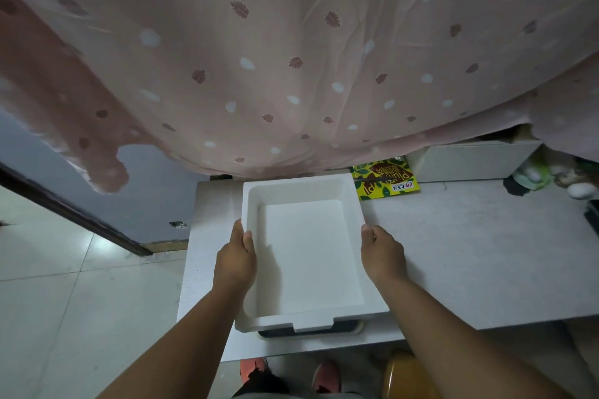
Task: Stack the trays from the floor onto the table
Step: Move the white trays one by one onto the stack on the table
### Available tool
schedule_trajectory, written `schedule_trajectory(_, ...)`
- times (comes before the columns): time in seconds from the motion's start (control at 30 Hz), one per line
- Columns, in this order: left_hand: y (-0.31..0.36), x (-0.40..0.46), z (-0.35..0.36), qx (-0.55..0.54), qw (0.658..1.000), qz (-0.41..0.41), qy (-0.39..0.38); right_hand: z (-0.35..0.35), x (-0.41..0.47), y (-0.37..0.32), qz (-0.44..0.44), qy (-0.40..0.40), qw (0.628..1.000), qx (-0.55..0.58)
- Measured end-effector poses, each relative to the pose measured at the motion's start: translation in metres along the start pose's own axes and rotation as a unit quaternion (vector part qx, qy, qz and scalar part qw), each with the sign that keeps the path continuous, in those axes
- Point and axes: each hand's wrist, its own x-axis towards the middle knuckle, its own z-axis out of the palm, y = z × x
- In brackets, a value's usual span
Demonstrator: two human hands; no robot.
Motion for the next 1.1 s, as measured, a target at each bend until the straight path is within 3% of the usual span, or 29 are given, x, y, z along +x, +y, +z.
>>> schedule_trajectory(0.53,0.008,-0.004,-0.013,0.04,0.998,0.038,-0.006,-0.01,-0.01,-0.008,-0.02,0.003,0.999,-0.05)
schedule_trajectory(0.67,0.016,-0.005,-0.02,0.172,0.983,0.056,-0.016,-0.017,-0.017,-0.01,-0.055,0.005,0.996,-0.067)
schedule_trajectory(0.77,0.035,-0.02,-0.023,0.298,0.931,0.209,0.039,-0.019,-0.025,-0.012,-0.116,0.039,0.981,-0.149)
schedule_trajectory(0.87,0.066,-0.05,-0.017,0.316,0.894,0.301,-0.098,-0.019,-0.033,-0.021,-0.184,0.034,0.967,-0.171)
schedule_trajectory(0.97,0.092,-0.069,-0.009,0.277,0.887,0.253,-0.268,-0.019,-0.037,-0.031,-0.214,0.016,0.962,-0.17)
schedule_trajectory(1.1,0.093,-0.075,0.003,0.344,0.872,0.173,-0.302,-0.02,-0.04,-0.027,-0.251,0.003,0.951,-0.179)
